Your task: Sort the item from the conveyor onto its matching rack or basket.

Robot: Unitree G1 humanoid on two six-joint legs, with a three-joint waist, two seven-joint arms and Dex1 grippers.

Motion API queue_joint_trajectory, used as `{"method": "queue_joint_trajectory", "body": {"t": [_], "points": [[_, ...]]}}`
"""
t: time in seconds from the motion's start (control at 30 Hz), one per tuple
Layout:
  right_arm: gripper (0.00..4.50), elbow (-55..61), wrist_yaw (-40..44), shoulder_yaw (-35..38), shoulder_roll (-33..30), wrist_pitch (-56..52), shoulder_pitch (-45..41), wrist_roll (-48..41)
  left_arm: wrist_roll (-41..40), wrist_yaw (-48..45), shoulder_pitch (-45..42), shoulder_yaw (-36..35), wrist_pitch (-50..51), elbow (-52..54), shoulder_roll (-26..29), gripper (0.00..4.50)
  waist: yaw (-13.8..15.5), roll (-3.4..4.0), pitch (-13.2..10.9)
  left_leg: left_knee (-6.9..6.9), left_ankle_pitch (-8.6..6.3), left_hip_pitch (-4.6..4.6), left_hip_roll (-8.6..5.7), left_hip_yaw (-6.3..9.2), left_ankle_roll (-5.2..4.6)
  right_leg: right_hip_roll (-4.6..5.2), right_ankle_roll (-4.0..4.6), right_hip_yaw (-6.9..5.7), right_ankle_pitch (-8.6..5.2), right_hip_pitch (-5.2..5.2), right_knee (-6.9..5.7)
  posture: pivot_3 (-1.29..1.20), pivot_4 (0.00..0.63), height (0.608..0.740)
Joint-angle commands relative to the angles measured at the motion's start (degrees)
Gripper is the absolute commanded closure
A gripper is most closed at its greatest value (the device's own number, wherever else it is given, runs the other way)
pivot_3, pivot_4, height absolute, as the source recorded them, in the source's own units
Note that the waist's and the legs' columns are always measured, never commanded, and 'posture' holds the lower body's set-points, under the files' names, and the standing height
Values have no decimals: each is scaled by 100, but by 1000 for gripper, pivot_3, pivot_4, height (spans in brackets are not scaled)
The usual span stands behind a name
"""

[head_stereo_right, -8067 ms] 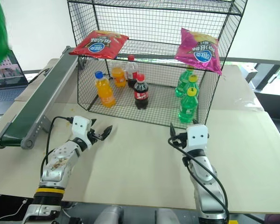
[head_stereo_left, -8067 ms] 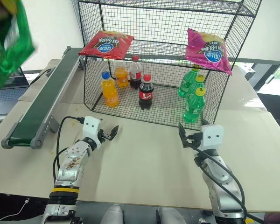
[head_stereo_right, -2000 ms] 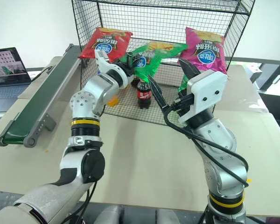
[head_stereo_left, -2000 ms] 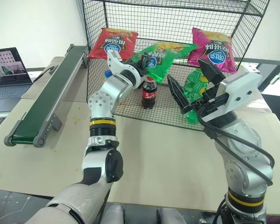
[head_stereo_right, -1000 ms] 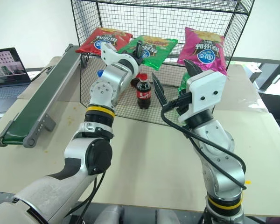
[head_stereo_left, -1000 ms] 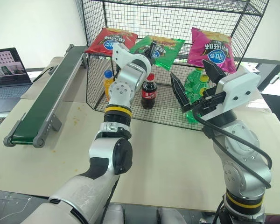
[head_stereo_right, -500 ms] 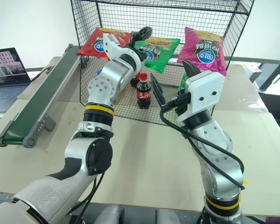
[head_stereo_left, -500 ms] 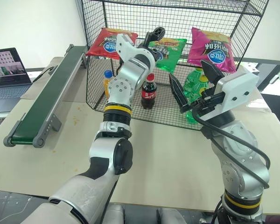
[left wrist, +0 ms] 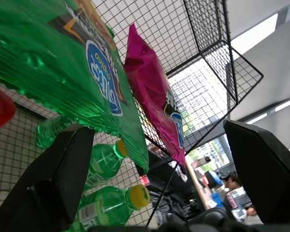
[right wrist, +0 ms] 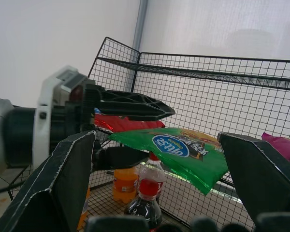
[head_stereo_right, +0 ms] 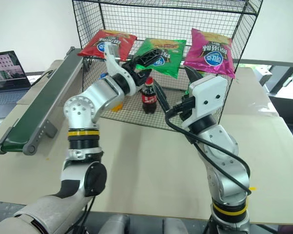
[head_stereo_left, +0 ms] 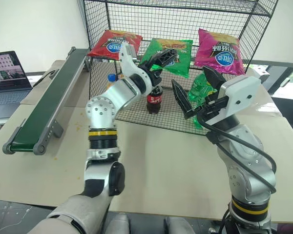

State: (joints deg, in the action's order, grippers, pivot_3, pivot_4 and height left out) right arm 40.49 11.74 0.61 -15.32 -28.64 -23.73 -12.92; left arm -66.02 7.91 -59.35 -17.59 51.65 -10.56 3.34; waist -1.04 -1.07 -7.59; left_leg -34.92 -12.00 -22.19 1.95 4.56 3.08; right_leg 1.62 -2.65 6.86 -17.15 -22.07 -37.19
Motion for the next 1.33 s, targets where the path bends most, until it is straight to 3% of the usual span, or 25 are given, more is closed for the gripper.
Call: {"method": "queue_joint_trajectory", "body": {"t": [0.03, 0.23, 0.43, 0.6, 0.83, 1.07, 1.33], "points": [[0, 39, 112, 51, 20, 222, -82, -120, 384, -1207, 41, 339, 91, 424, 765, 15, -6, 0, 0, 0, 0, 1, 0, 0, 0, 0, 0, 0, 0, 0, -1, 0, 150, 740], [0, -21, 268, 54, -28, 324, 45, -159, 1310, -3194, 634, 932, -185, 849, 2351, 15, -50, 5, 0, 7, 1, 5, 1, 0, 1, 1, 1, -2, 0, -1, -1, 0, 150, 740], [0, 31, 434, 56, -138, 589, 806, -97, 2801, -4364, 2644, 1597, -1453, 1717, 3387, 15, -71, 8, 1, 10, -1, 4, 4, 0, -1, 3, 1, -3, 0, 0, 0, 0, 150, 740], [0, -60, 346, 24, -114, 824, 1608, 141, 3559, -3900, 3819, 1418, -2299, 1747, 3028, 15, -6, 6, 0, 4, -4, -8, 8, -1, -7, 4, 2, -5, 0, -4, 2, 0, 150, 740], [0, -638, -95, -15, 160, 1250, 2746, 689, 4575, -3120, 4592, 1314, -3290, 1283, 2405, 15, 5, 3, 3, 0, -6, -1, 7, -3, -9, 4, 2, 0, 0, 5, 2, 0, 150, 740], [0, -1322, -426, -39, 471, 1815, 3177, 1091, 5163, -3114, 4773, 1425, -3983, 764, 2106, 15, -2, 3, 3, 1, -6, -2, 7, -3, -10, 4, 2, 0, 0, 3, 1, 0, 150, 740], [0, -1540, -516, 5, 573, 2082, 3118, 1270, 5118, -3454, 4478, 1346, -4175, 211, 1884, 15, 8, 3, 3, 1, -6, -2, 7, -2, -10, 4, 2, -2, 0, 3, 0, 0, 150, 740]]}}
